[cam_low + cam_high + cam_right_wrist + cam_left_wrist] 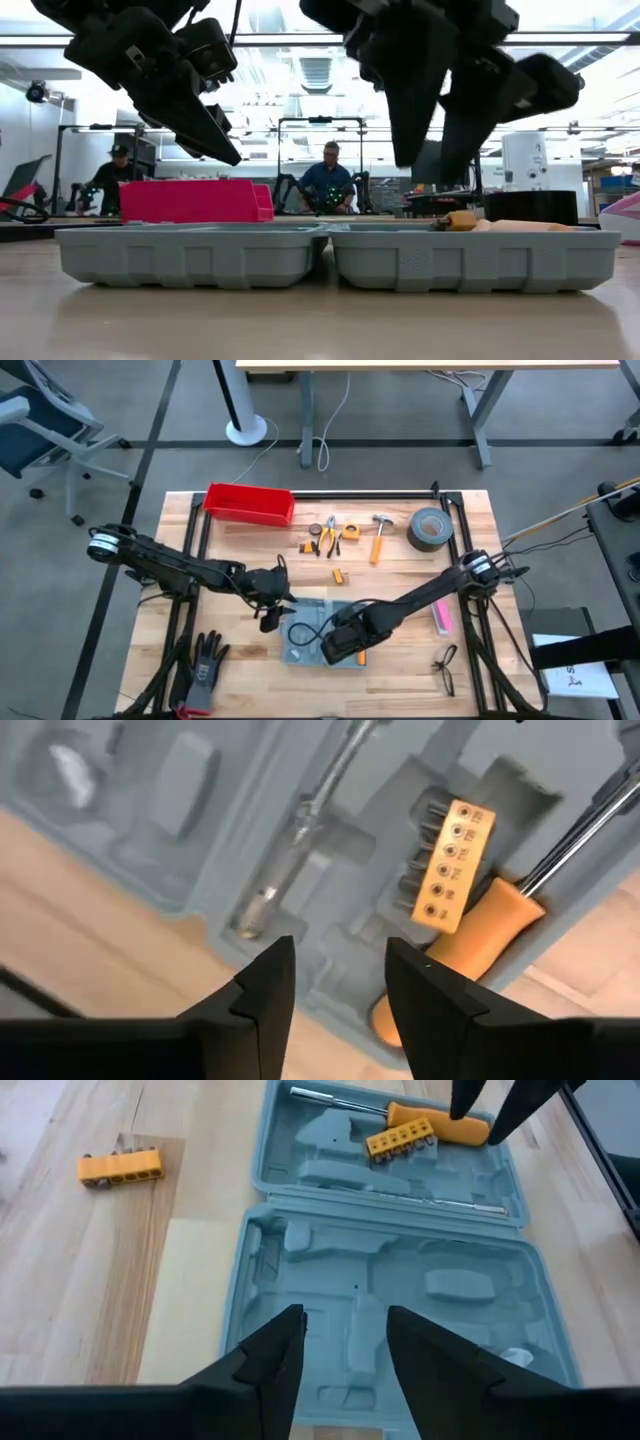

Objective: Prefit tool cases
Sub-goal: Put the set of precision screwdriver bits into the gray toolbox

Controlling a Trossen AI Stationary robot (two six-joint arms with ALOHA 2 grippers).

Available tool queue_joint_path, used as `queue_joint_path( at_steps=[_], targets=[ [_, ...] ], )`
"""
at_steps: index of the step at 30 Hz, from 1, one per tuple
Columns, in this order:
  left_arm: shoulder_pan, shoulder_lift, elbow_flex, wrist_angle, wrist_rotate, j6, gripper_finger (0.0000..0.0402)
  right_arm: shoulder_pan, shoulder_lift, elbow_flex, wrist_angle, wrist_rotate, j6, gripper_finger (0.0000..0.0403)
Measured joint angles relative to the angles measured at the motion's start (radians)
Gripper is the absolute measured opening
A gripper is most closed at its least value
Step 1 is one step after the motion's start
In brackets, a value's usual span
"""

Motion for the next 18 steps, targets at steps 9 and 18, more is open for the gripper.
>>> queue_joint_path(
  at_steps=[9,18],
  targets=[
    [-0.001,0.000,0.000,-0.003,0.001,-0.004,0.0154,-0.040,0.051,-0.020,-0.033,-0.012,-0.097,0.0111],
    [-0.003,0.000,0.000,-0.014,0.002,-0.005,0.0162,-0.075,0.051,-0.023,-0.027,0.002,-0.133,0.0092]
  ],
)
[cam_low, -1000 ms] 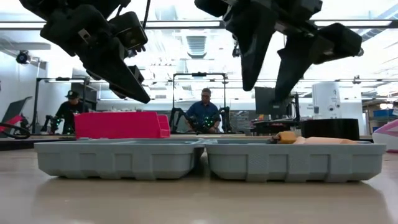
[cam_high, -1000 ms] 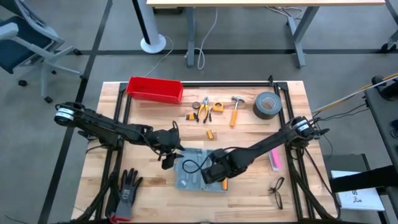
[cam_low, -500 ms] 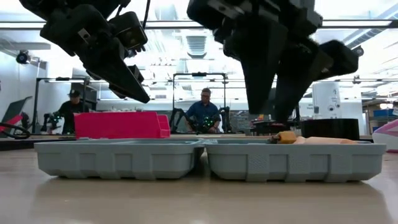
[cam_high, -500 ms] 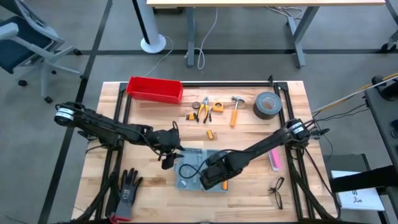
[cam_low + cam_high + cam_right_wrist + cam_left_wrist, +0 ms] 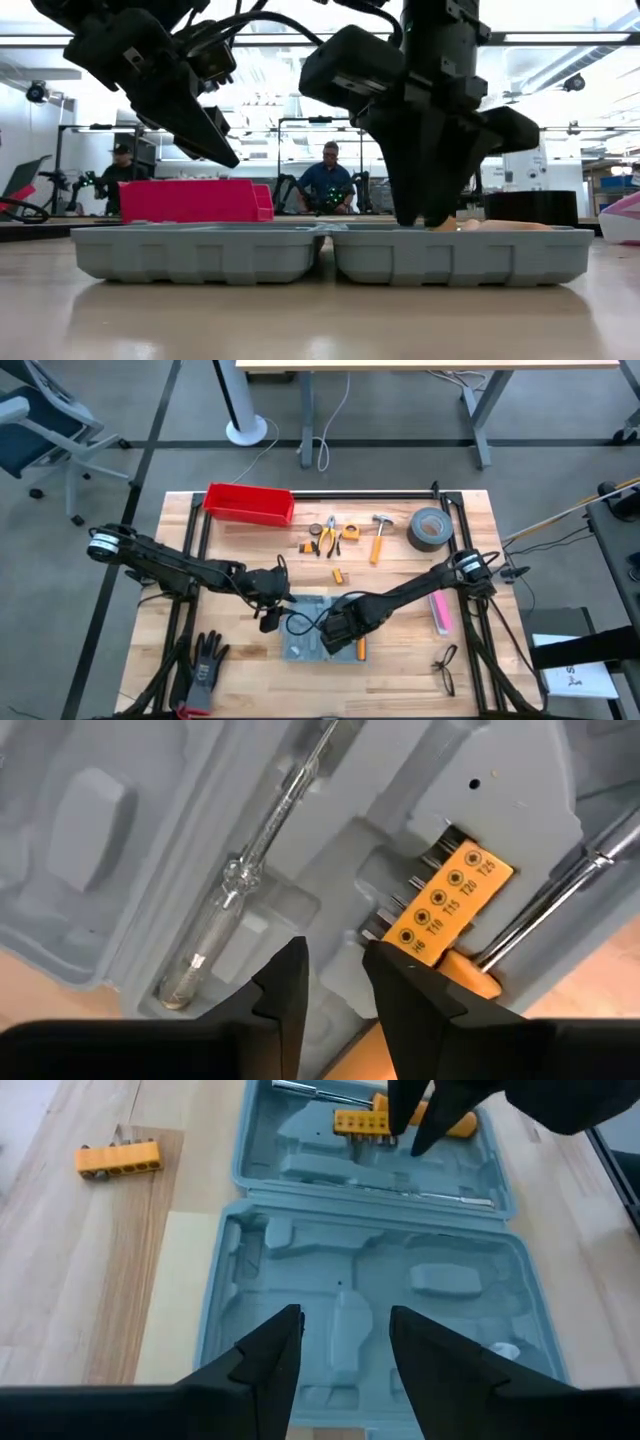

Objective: Prefit tool cases
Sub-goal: Put the set of precision screwdriver bits into the gray toolbox

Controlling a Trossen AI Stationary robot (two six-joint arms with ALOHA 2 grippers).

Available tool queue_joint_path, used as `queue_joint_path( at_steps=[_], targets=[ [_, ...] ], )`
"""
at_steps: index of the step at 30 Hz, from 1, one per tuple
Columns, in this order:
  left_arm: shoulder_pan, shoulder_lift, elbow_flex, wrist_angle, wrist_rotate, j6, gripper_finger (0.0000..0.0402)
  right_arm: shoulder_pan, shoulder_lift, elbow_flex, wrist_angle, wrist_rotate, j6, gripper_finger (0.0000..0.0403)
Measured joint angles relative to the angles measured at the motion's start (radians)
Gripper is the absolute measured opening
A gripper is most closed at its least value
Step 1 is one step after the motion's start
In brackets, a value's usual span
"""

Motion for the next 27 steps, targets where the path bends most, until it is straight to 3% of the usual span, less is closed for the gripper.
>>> queue_joint_path(
  at_steps=[5,13,19,27],
  targets=[
    [-0.002,0.000,0.000,-0.002,0.001,0.000,0.0162,0.009,-0.048,0.017,-0.005,0.058,0.015,0.0083],
    [-0.002,0.000,0.000,-0.002,0.002,-0.003,0.0162,0.004,-0.067,0.019,-0.121,0.060,-0.011,0.0068],
    [-0.002,0.000,0.000,-0.003,0.002,0.022,0.0162,-0.018,-0.068,0.019,-0.128,0.074,-0.294,0.0074],
    [-0.002,0.000,0.000,-0.003,0.034,0.077,0.0162,-0.053,-0.067,0.014,-0.129,0.096,-0.736,0.0124]
  ],
)
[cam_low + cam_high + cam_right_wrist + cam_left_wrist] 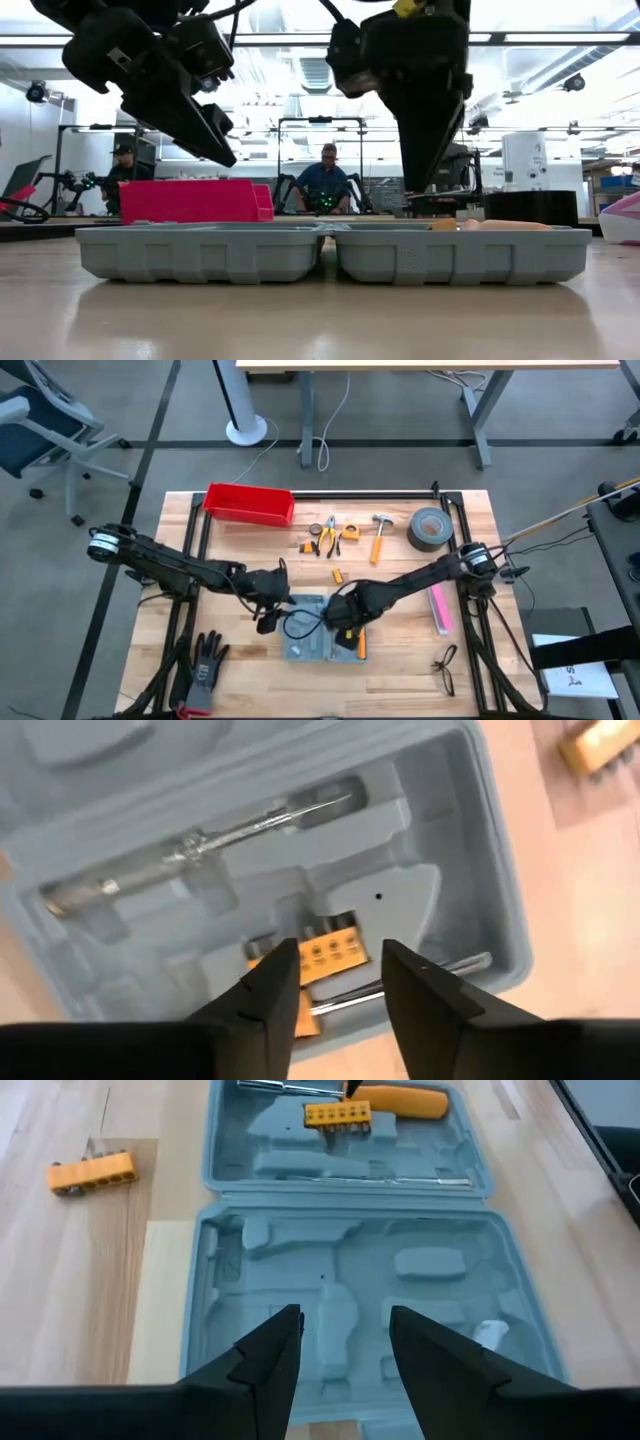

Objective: Prefit tool cases
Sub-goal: Put the set of precision screwdriver bits into the gray toolbox

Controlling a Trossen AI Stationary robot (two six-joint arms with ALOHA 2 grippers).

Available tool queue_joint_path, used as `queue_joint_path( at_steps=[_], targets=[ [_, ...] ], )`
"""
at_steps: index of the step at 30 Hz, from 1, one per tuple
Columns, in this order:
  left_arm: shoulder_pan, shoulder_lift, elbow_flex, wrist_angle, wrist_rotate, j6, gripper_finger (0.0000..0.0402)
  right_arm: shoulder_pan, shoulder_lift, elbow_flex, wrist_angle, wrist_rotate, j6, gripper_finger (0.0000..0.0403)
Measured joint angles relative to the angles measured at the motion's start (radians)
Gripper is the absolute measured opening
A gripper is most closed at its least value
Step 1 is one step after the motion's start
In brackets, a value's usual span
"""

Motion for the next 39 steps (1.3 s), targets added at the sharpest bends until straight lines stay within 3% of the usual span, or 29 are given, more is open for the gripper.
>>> queue_joint_path(
  at_steps=[6,11,20,28,39],
  targets=[
    [0.000,0.000,0.000,0.000,0.000,-0.047,0.0162,-0.008,0.030,-0.019,-0.004,-0.016,-0.147,0.0159],
    [-0.003,0.000,0.000,0.000,0.000,-0.080,0.0162,-0.006,0.033,-0.050,0.026,-0.028,-0.175,0.0169],
    [-0.009,0.000,0.000,0.001,0.000,-0.115,0.0162,-0.006,0.023,-0.144,0.130,-0.053,-0.169,0.0158],
    [-0.009,0.000,0.000,0.001,0.001,-0.123,0.0162,-0.007,-0.002,-0.073,0.092,-0.018,-0.144,0.0149],
    [-0.009,-0.001,0.000,0.000,0.001,-0.123,0.0162,0.022,-0.003,-0.035,0.048,-0.053,-0.189,0.0148]
  ],
)
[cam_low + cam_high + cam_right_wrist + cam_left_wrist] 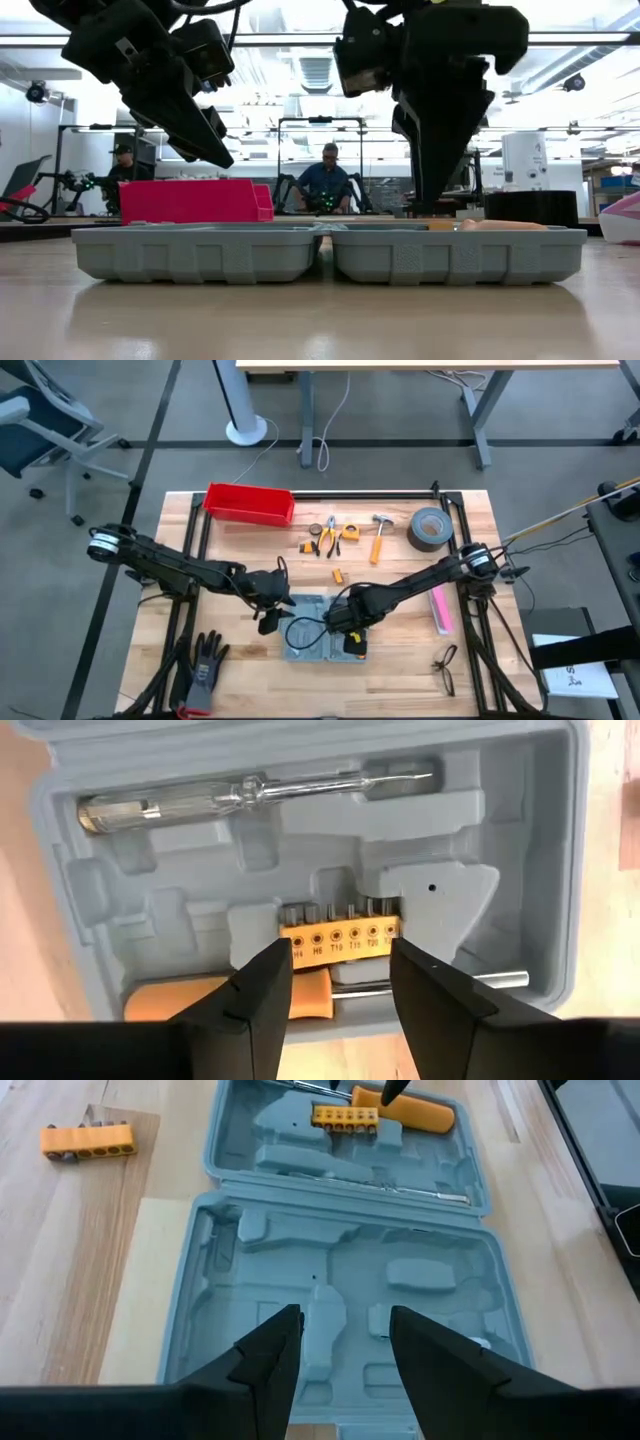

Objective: Prefit tool cases
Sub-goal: Put the set of precision screwdriver bits into the gray toolbox

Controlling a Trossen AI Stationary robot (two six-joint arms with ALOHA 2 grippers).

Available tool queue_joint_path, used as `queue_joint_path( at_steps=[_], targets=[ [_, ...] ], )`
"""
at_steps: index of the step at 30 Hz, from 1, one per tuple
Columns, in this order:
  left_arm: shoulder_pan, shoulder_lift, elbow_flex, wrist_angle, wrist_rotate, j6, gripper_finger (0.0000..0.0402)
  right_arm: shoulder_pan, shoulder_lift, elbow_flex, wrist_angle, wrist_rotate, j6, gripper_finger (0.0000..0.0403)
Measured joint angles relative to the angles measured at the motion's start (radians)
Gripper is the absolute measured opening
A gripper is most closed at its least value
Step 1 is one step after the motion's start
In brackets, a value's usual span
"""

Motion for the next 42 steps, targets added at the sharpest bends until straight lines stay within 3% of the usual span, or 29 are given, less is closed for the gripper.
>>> queue_joint_path(
  at_steps=[17,32,42],
  targets=[
    [-0.010,-0.001,0.000,0.000,0.014,-0.001,0.0162,-0.017,0.131,-0.034,0.075,-0.049,-0.069,0.0129],
    [-0.020,-0.001,0.000,0.000,0.021,-0.006,0.0162,-0.026,-0.017,-0.038,0.048,0.034,0.028,0.0111],
    [-0.021,-0.001,0.000,-0.001,0.020,-0.006,0.0162,-0.025,0.005,-0.041,0.038,0.028,0.015,0.0092]
  ],
)
